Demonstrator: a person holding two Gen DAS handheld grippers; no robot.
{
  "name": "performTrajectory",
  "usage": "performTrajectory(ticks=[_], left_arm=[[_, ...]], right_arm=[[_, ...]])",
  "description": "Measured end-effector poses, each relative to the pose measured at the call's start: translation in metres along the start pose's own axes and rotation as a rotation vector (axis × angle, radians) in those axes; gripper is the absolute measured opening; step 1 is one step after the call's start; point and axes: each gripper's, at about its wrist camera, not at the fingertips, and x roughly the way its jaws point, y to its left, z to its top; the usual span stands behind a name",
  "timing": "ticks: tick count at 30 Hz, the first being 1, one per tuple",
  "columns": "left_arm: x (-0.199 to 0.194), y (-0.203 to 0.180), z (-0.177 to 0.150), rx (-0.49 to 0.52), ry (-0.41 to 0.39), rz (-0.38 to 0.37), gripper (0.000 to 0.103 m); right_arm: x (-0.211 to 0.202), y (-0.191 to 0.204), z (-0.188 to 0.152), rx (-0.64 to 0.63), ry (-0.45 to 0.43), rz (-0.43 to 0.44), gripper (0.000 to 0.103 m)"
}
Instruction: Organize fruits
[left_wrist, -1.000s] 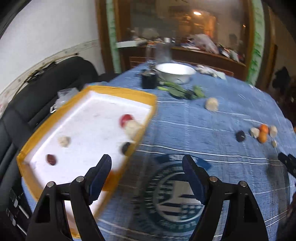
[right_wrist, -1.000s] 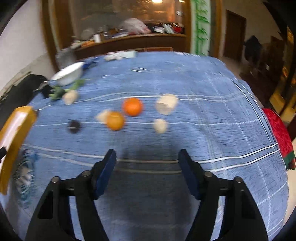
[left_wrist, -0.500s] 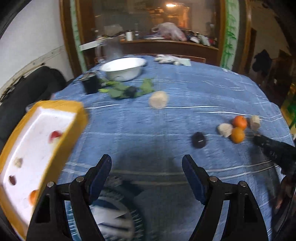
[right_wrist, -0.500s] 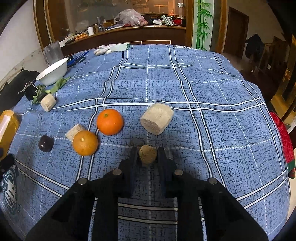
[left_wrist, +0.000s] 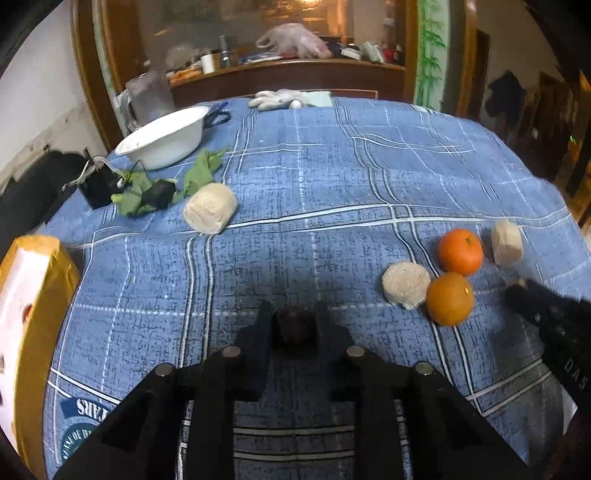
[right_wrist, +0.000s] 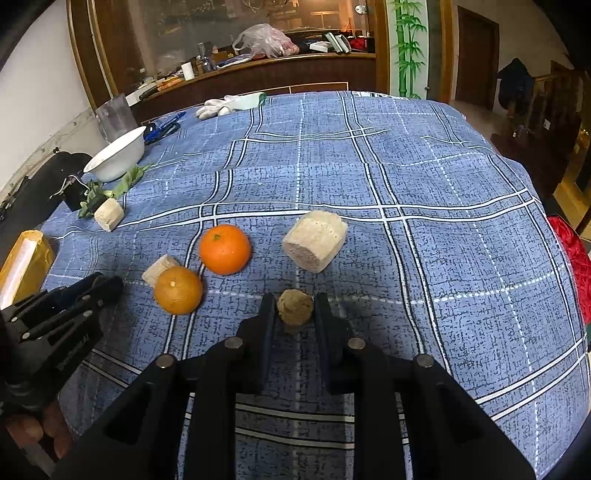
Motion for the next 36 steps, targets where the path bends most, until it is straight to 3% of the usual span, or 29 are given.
performTrajectory(ticks=[10, 17, 29, 36], left_arm=[[-0.043, 0.014, -0.030, 0.009, -0.015, -0.003, 0.019], [-0.067, 0.026, -0.049, 0.001, -0.060, -0.006, 0.019], [-0.080, 0.052, -0.068, -0.068, -0.106, -0.019, 0.019], [-0.077, 0.054, -0.074, -0.073, -0.116, -0.010, 0.019]], right_arm=[[-0.012, 0.011, -0.002, -0.013, -0.018, -0.051, 0.022], [-0.044, 0.040, -0.032, -0.032, -0.040, -0.036, 0.022], [-0.090, 0.087, -0.076, -0.068, -0.193, -0.029, 0.022], [-0.086, 0.085, -0.076, -0.051, -0.200, -0.030, 0.022]])
